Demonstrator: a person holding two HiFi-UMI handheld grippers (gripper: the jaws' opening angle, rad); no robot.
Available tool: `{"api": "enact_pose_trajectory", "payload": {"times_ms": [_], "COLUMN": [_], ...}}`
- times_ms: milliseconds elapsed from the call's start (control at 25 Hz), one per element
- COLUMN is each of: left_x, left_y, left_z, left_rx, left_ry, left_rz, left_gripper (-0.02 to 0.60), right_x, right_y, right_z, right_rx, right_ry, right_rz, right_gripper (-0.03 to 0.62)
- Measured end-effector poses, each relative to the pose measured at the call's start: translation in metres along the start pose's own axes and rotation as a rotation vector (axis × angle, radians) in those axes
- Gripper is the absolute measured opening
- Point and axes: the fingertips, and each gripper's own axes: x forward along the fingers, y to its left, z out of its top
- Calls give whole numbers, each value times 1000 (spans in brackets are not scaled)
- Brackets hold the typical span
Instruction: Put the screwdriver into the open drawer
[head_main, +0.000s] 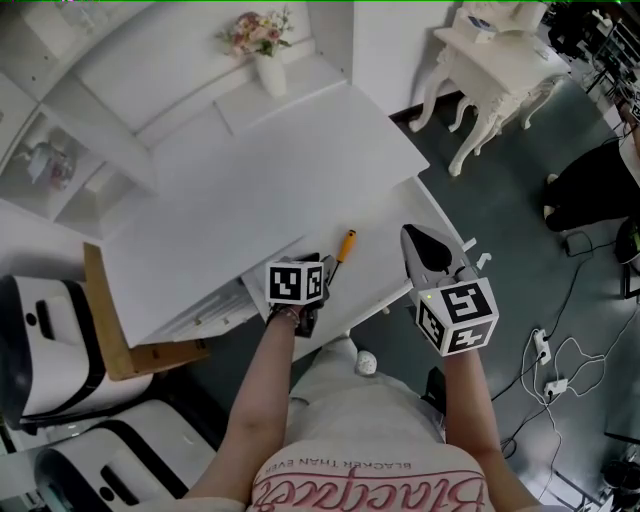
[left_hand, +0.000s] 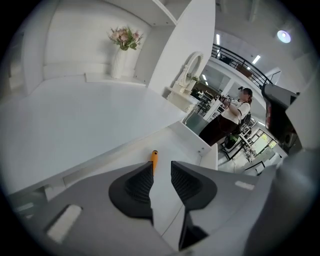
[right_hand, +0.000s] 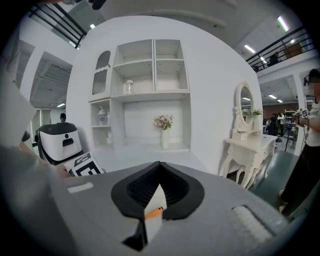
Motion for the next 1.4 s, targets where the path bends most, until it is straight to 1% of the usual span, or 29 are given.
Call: {"api": "enact_pose_trajectory", "payload": {"times_ms": [80,240,400,520,640,720,1000,1160,1400], "left_x": [-10,-31,-56,-71,-86,-97,-140,-164,-203], "left_y": [-2,-2,-3,-11,-19,-23,-28,-30,-37], "left_z": [10,32,60,76,92,102,132,148,164], "left_rx": [16,46,75,93,167,201,229,230,258], "left_ry": [-41,-117,-209,-270,-314,-348,-480,-564,-685], "left_rz": [13,40,73,68,87,97,125,136,149], "left_gripper": [101,73,21,18,17,17,17,17,17], "right_x": [-3,-8,-10,-12,-14,-15,-20,-28,-43], "right_y": [2,5,8,10,11,12,18,19,14], "right_z": [9,26,39,46,54,60,77,88,112], "right_rx": [-8,-20,-40,-49,-61,-67,-89,-109,-129], "right_ry": [-21,-62,-93,-111,-133,-147,-191,-220,-283], "right_rz": [5,11,14,16,20,23,35,35,8], "right_gripper": [2,2,2,2,2,2,2,2,2]}}
